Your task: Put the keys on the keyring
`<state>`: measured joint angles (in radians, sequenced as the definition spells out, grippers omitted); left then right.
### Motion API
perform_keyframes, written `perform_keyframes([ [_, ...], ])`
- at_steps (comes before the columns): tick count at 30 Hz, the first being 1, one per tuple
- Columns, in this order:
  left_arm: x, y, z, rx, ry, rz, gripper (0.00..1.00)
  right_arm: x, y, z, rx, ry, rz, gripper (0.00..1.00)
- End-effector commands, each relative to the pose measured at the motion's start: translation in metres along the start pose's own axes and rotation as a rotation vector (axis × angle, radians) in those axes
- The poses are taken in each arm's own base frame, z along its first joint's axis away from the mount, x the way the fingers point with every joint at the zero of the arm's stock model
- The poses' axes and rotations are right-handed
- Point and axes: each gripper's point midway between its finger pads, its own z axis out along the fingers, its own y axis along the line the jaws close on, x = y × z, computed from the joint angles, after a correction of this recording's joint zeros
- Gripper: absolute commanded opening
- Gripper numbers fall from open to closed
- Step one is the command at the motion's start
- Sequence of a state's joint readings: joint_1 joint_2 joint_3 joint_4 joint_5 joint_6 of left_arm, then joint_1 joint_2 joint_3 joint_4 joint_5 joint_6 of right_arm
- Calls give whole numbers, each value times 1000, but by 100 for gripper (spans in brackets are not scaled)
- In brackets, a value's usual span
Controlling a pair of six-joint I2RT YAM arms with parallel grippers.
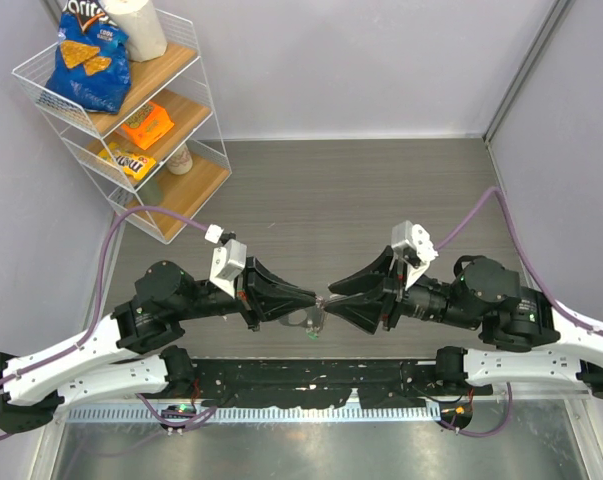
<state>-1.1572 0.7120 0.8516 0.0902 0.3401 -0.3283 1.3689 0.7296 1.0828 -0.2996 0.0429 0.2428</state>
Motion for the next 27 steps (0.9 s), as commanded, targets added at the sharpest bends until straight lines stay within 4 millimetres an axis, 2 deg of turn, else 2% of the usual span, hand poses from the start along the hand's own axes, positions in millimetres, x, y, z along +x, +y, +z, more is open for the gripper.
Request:
perform_keyframes([
  [1,-21,-7,-3,21,-52,39,0,-13,7,4,-15,-5,11,44],
  [8,-21,-7,-3,19,-46,42,0,-12,8,8,-22,6,7,39],
  [13,-19,-7,-3,18,-39,44,0,-9,8,9,-20,18,5,27],
  [18,-18,-8,-3,22,-33,42,0,-9,9,8,-26,18,-1,27],
  [27,-20,-9,-3,24,-31,45,0,0,6,10,-16,55,-5,21],
])
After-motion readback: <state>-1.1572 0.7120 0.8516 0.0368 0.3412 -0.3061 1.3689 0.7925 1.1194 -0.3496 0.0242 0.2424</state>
